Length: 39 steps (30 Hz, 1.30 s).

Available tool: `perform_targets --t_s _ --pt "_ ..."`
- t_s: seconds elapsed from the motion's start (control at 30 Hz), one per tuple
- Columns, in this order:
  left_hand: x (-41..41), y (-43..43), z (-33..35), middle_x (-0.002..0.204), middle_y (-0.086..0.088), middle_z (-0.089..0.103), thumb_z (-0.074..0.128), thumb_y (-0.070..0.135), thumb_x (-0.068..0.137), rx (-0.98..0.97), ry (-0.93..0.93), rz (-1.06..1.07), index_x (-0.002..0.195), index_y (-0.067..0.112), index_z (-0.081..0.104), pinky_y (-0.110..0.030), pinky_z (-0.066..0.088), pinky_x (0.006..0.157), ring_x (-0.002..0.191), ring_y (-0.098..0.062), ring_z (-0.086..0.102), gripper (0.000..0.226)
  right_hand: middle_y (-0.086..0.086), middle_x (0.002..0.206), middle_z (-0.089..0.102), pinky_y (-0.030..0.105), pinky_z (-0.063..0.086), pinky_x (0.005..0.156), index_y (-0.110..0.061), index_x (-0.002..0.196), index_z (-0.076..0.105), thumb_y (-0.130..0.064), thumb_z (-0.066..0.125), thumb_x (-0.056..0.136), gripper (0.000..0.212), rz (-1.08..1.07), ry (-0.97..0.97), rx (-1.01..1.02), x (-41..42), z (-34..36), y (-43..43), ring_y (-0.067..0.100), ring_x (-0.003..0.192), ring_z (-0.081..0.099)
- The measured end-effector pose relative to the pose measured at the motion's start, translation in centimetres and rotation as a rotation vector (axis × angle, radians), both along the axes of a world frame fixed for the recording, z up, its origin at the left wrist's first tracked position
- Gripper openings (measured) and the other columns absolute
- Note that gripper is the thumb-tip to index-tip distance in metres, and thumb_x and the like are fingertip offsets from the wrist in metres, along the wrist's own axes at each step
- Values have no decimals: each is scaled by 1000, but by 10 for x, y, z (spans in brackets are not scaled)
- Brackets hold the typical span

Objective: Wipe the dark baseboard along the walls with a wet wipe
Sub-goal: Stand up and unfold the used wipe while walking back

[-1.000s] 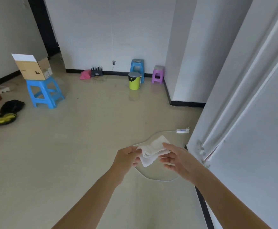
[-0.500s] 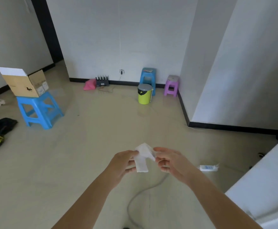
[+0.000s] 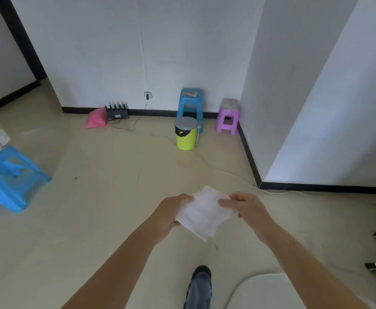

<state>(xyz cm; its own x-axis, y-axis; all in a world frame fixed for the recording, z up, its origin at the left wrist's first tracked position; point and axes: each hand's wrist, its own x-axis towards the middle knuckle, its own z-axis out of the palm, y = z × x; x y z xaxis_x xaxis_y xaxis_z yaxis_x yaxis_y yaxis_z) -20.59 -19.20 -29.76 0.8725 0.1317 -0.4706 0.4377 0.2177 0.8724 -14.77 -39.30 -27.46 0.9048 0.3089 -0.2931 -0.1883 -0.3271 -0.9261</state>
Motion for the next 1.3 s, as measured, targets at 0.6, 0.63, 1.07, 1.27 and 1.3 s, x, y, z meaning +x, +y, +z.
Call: perform_targets --t_s 0.6,0.63,1.07,1.27,1.3 --pt "562 78 -12 84 -4 67 60 12 89 -53 106 26 92 13 62 -32 54 75 77 -18 63 4 13 78 63 30 53 61 -3 84 59 -9 63 88 8 -279 322 220 573 -35 105 24 70 60" --pt "598 84 -16 85 -4 66 60 13 89 -63 104 30 94 12 62 -32 54 75 77 -17 63 5 12 77 62 29 53 59 -3 85 58 -9 63 88 8 -282 305 224 610 -38 112 23 68 59" --pt "1022 108 -59 84 -1 66 64 9 85 -17 273 -173 104 11 63 -25 51 71 69 -12 60 20 15 94 67 28 58 61 0 96 62 -12 58 92 13 -275 305 -48 995 -72 97 24 80 66" --pt "1196 94 -94 79 -2 67 67 8 84 50 273 -145 87 12 61 -27 52 73 69 -12 60 7 11 91 64 25 57 55 -2 94 60 -15 59 93 13 -263 282 -139 1175 -98 83 21 78 64" --pt "1226 91 -96 79 -3 66 67 8 84 66 268 -135 86 12 62 -26 52 71 68 -12 60 7 11 90 63 27 58 57 -1 94 59 -14 60 93 13 -259 270 -140 1206 -101 80 21 76 64"
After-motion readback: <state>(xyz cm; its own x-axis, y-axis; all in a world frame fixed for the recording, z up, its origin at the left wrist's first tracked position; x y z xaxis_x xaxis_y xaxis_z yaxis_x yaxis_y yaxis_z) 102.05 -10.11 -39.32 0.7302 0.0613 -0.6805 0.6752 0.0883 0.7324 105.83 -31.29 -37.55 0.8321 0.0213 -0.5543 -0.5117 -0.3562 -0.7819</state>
